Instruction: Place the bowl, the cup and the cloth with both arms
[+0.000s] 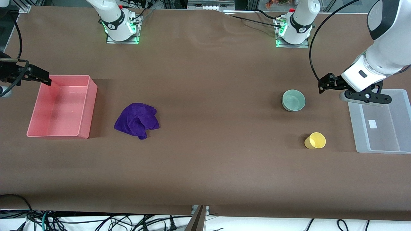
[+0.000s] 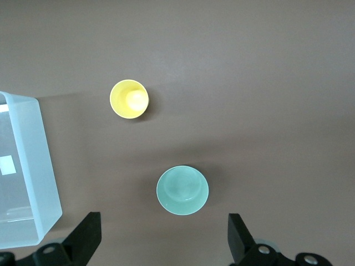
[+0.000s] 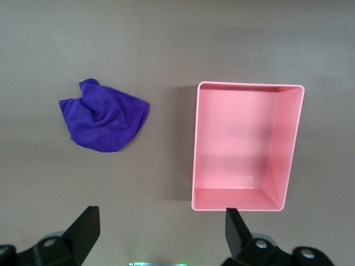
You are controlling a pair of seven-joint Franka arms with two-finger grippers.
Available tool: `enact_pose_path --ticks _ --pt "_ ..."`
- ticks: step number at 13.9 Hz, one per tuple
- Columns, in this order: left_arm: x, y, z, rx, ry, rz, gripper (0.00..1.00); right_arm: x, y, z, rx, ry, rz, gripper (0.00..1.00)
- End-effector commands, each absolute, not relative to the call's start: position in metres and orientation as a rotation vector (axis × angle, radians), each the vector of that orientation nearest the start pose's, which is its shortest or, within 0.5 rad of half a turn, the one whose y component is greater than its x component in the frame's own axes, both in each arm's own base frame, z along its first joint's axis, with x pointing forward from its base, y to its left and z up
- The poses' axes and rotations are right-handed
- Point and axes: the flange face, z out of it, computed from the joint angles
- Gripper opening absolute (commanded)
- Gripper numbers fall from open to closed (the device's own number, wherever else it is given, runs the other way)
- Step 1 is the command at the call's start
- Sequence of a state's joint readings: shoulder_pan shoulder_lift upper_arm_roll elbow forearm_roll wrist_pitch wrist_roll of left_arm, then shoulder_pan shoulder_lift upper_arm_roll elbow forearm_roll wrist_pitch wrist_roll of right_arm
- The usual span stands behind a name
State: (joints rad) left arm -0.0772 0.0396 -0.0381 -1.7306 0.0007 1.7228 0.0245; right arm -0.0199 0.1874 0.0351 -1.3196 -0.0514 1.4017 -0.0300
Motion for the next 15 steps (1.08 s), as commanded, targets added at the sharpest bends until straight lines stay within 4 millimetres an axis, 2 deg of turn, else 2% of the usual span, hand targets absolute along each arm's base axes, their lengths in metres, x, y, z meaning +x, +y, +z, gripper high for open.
enact_pose_path --ticks 1,7,12,14,15 --pt "0.568 -0.066 0.543 -3.141 0.203 0.090 1.00 0.595 -0.002 0.625 -3.166 -0.063 0.149 1.00" --pt "0.567 -0.065 0.540 -3.140 0.200 0.104 1.00 0.596 -0.002 0.624 -3.168 -0.060 0.146 1.00" --pt "0.565 -0.065 0.534 -3.138 0.217 0.128 1.00 0.600 0.000 0.614 -3.172 -0.072 0.164 1.00" --pt "0.565 -0.066 0.519 -3.133 0.226 0.212 1.00 0.603 0.009 0.588 -3.167 -0.107 0.197 1.00" --pt "0.568 -0.066 0.502 -3.126 0.228 0.272 1.00 0.605 0.020 0.564 -3.161 -0.142 0.235 1.00"
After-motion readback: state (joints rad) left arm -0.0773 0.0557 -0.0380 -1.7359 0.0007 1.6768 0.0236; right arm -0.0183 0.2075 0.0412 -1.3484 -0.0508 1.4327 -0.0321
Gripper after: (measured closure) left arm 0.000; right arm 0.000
